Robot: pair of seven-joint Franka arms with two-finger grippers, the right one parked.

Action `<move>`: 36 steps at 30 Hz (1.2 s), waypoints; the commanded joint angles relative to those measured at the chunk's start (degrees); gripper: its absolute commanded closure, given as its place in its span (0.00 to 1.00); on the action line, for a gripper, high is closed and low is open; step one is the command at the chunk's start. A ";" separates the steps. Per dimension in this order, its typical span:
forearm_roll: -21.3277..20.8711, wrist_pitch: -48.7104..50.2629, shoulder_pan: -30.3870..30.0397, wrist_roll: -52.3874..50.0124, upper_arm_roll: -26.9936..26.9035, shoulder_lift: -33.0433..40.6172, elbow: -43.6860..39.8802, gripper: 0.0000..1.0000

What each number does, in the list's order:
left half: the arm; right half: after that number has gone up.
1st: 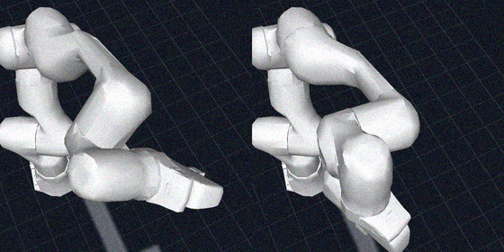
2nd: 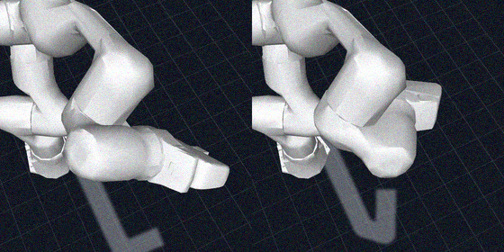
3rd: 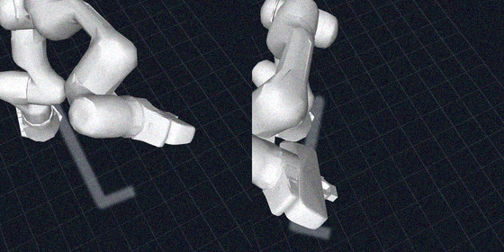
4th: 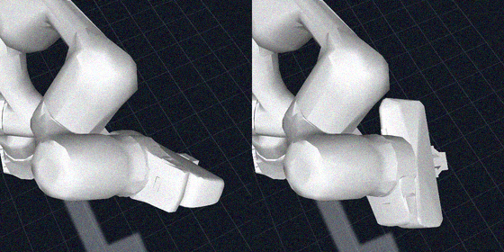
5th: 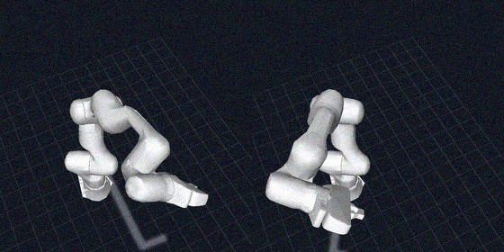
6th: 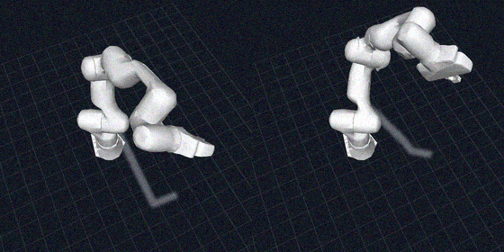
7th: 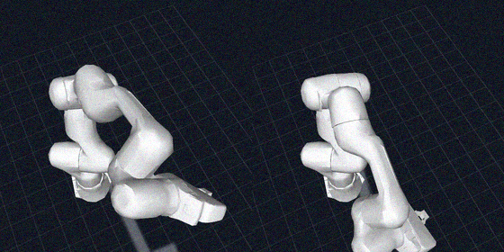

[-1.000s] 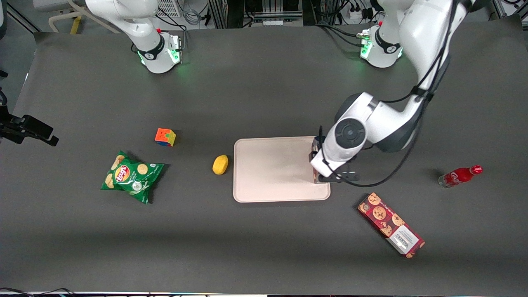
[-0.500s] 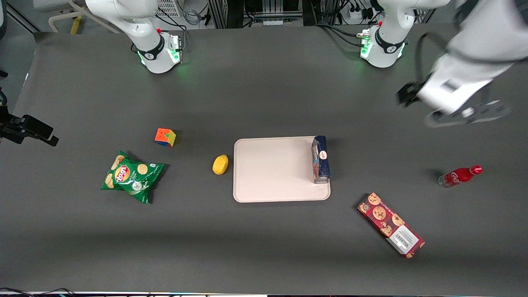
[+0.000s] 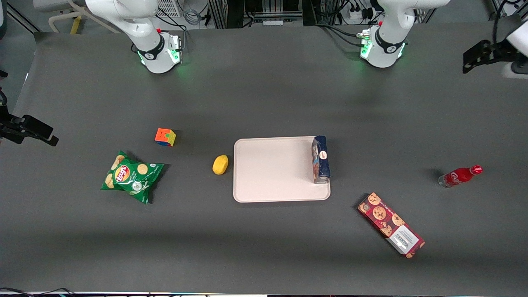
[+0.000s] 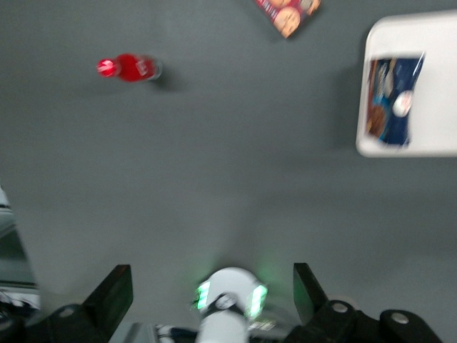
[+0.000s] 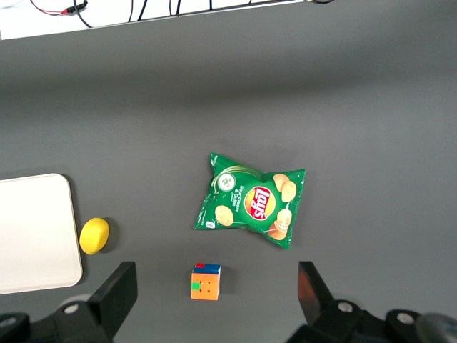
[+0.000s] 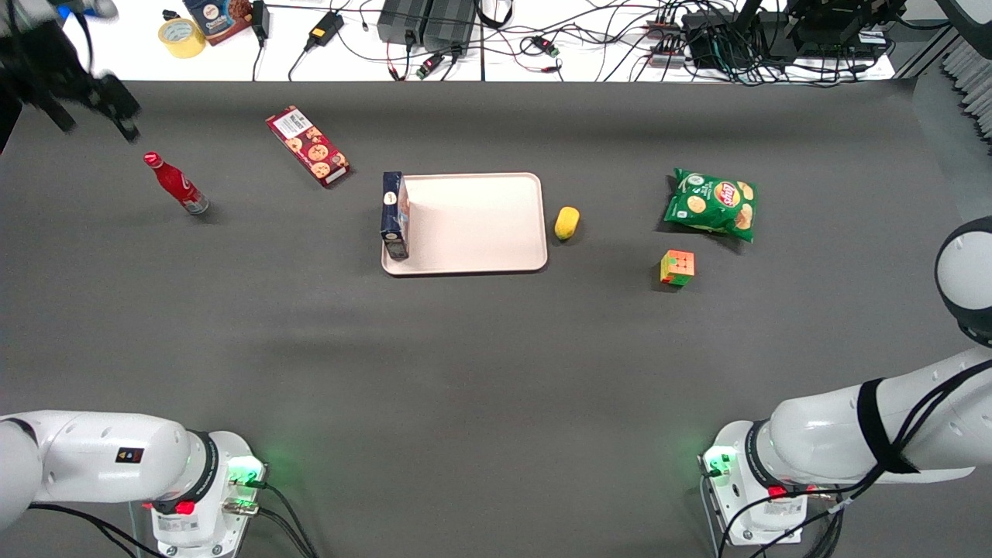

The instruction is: Place cookie box on tray

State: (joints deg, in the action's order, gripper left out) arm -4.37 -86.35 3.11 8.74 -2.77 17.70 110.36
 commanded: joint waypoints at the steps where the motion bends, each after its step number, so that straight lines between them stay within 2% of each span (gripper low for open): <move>1: 0.59 -15.15 0.76 1.02 -0.21 11.39 22.78 0.00; 5: 0.59 -17.18 0.76 1.02 -0.13 10.95 24.02 0.00; 16: 0.68 -14.99 0.67 1.10 -0.21 10.51 20.16 0.00; 27: 0.68 -8.40 1.20 1.02 0.05 9.99 15.24 0.00; 36: 0.68 -8.31 1.20 1.02 -0.04 9.37 14.71 0.00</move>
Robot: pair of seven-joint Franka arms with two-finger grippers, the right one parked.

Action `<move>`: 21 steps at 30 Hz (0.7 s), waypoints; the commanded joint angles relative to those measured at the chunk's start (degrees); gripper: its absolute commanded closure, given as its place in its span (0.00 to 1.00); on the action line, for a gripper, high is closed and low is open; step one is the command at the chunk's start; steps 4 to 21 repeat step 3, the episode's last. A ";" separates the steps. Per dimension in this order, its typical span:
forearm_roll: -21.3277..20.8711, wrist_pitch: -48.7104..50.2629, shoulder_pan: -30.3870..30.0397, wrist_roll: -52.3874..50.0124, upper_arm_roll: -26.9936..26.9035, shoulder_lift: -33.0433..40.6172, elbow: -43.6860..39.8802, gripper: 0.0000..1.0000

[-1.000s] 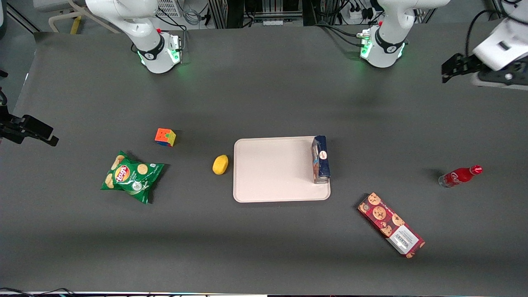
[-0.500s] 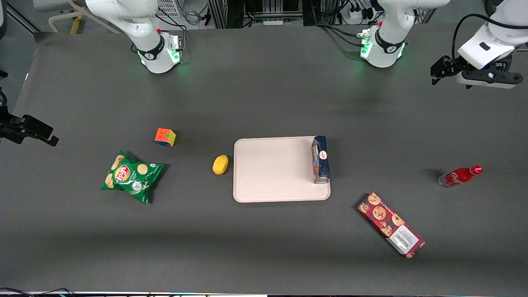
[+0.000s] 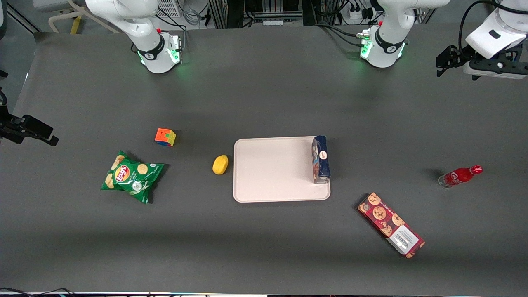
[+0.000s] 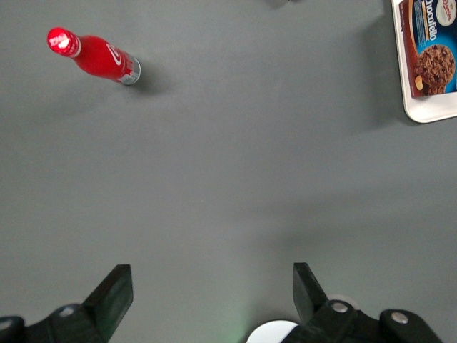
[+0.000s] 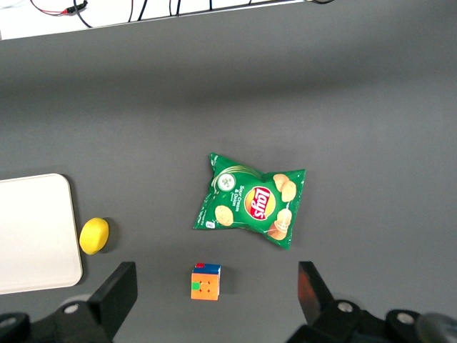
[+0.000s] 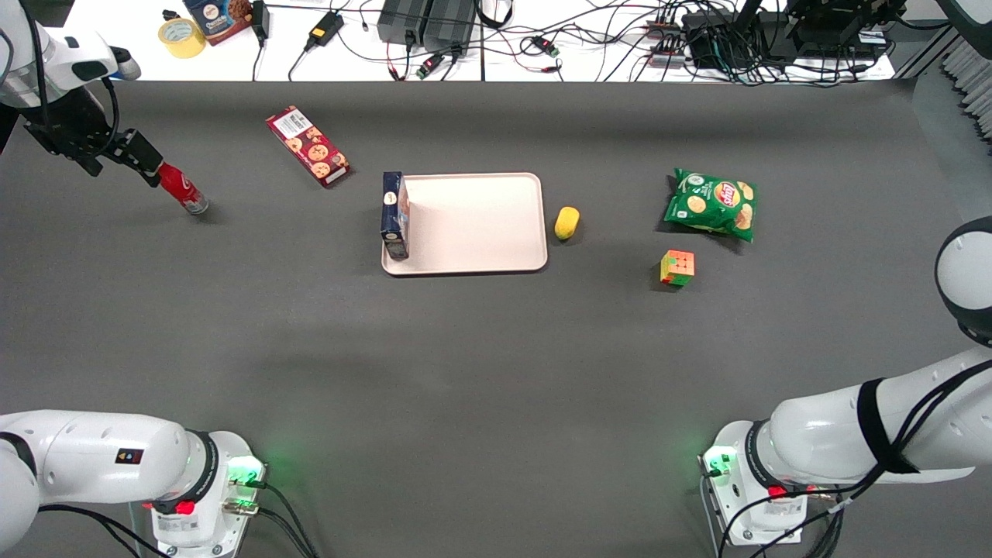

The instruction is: Place cookie box on tray

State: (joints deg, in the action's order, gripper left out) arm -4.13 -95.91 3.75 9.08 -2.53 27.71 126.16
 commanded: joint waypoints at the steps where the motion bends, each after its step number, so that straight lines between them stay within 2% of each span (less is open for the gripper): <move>1: 0.44 1.34 0.55 0.68 -0.28 -0.64 -1.09 0.00; 21: 0.44 1.60 0.46 0.68 -0.28 -0.64 -1.01 0.00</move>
